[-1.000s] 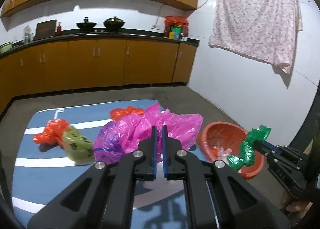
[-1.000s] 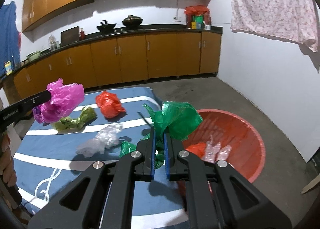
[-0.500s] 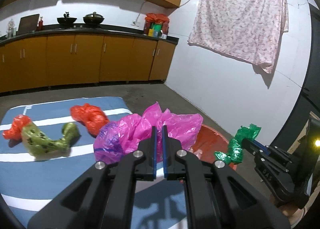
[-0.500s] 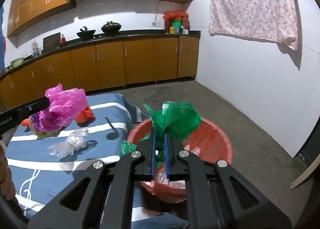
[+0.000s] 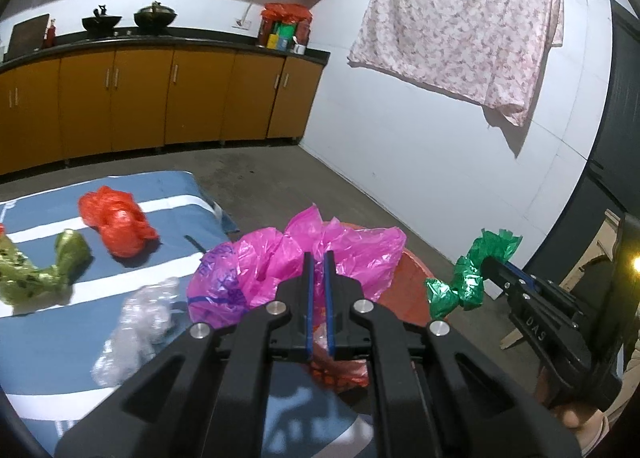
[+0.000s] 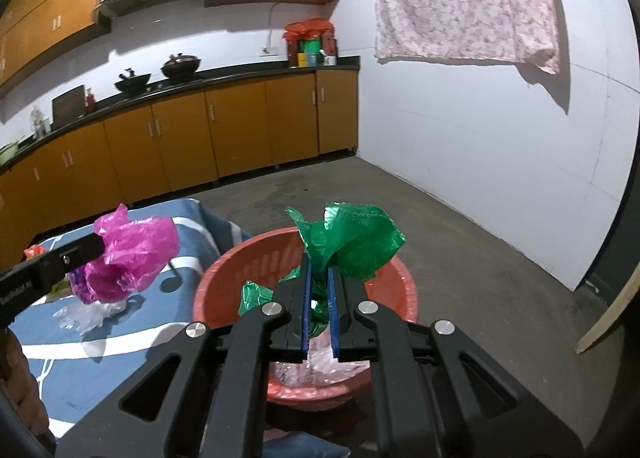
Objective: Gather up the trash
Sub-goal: 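Carry both held bags over the red basket and open both grippers, then grasp the clear bag with the right gripper while the left grasps the green patterned bag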
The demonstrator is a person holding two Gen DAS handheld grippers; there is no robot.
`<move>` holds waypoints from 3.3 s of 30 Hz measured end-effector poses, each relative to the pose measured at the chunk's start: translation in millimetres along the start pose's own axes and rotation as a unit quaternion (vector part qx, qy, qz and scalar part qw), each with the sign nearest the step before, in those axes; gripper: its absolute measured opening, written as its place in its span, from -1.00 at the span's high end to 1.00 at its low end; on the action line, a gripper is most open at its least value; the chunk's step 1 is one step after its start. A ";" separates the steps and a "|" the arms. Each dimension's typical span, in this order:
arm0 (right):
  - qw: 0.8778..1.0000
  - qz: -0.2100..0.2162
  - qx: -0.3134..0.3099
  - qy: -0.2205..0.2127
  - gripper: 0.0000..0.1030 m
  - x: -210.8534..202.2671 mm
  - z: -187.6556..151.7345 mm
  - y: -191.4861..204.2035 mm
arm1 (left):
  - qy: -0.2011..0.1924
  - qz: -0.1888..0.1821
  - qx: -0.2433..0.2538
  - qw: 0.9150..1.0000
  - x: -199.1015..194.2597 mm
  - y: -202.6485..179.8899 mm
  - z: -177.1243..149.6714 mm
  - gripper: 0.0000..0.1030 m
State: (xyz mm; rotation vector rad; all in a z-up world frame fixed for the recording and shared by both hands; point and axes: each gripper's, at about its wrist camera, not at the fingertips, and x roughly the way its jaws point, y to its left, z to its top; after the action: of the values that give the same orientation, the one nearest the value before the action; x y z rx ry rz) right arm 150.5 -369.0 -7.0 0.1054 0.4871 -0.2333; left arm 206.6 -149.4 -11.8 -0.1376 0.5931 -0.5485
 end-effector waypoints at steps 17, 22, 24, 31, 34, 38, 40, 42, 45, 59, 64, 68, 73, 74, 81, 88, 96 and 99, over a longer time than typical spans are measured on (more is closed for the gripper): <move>0.999 -0.004 0.031 -0.011 0.84 34.1 17.3 -21.9 | 0.042 -0.030 0.006 0.999 76.0 -19.5 0.9 0.86; 0.999 0.017 0.047 0.001 0.35 43.2 18.8 -28.0 | 0.059 -0.030 -0.016 0.998 88.8 -8.2 -1.2 0.68; 0.998 0.021 0.054 0.000 0.09 41.3 15.6 -29.9 | 0.062 -0.027 -0.020 0.998 89.6 -2.6 -3.4 0.56; 0.999 0.011 0.048 0.000 -0.32 32.0 8.1 -27.0 | 0.037 0.017 -0.022 0.999 66.5 17.9 -6.2 -0.02; 0.999 0.011 0.034 -0.001 -0.47 26.4 4.6 -18.2 | 0.019 0.056 -0.010 0.998 47.1 28.7 -7.3 -0.26; 1.000 0.021 0.015 0.000 -0.58 20.0 2.1 0.4 | 0.005 0.113 0.007 0.994 20.0 45.0 -10.4 -0.51; 0.999 0.031 0.006 0.001 -0.63 16.9 1.2 12.5 | -0.001 0.144 0.017 0.989 3.1 57.3 -14.3 -0.58; 0.999 0.047 -0.002 0.004 -0.63 14.1 1.4 27.3 | -0.010 0.180 0.024 0.983 -17.9 74.9 -20.3 -0.67; 0.997 0.075 -0.015 0.012 -0.64 10.2 -0.4 54.3 | -0.018 0.227 0.029 0.973 -46.2 100.7 -26.9 -0.72; 0.974 0.188 -0.109 0.060 -0.64 14.9 -27.7 211.5 | -0.024 0.375 -0.055 0.925 -144.5 221.4 -61.8 -0.81; 0.971 0.168 -0.141 0.091 -0.63 37.7 -45.5 246.9 | -0.027 0.391 -0.077 0.917 -164.0 243.3 -69.6 -0.82; 0.974 0.139 -0.139 0.115 -0.56 58.4 -53.5 255.8 | -0.031 0.393 -0.088 0.915 -169.1 252.9 -71.4 -0.82; 0.969 0.133 -0.142 0.152 -0.30 79.3 -61.6 260.8 | -0.034 0.385 -0.090 0.918 -168.1 258.0 -70.5 -0.82; 0.968 0.135 -0.143 0.156 -0.24 81.3 -63.6 261.8 | -0.034 0.383 -0.088 0.919 -166.3 257.6 -69.4 -0.82; 0.962 0.153 -0.153 0.167 0.28 80.2 -71.2 255.0 | -0.027 0.344 -0.059 0.937 -136.1 245.0 -54.6 -0.82; 0.963 0.156 -0.153 0.155 0.33 69.2 -68.4 232.2 | -0.018 0.309 -0.069 0.949 -101.1 255.3 -37.3 -0.81; 0.964 0.157 -0.155 0.150 0.33 69.1 -66.7 222.7 | 0.013 0.268 -0.112 0.957 -68.8 292.0 -19.5 -0.52; 0.963 0.158 -0.160 0.149 0.33 68.7 -68.3 223.9 | 0.049 0.250 -0.120 0.960 -53.1 301.4 -23.4 -0.06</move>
State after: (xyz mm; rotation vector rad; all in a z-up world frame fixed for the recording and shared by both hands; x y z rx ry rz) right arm 233.9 -155.1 -89.6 -0.1004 0.7930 0.1805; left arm 292.5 135.2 -88.2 -0.1839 0.7603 0.0094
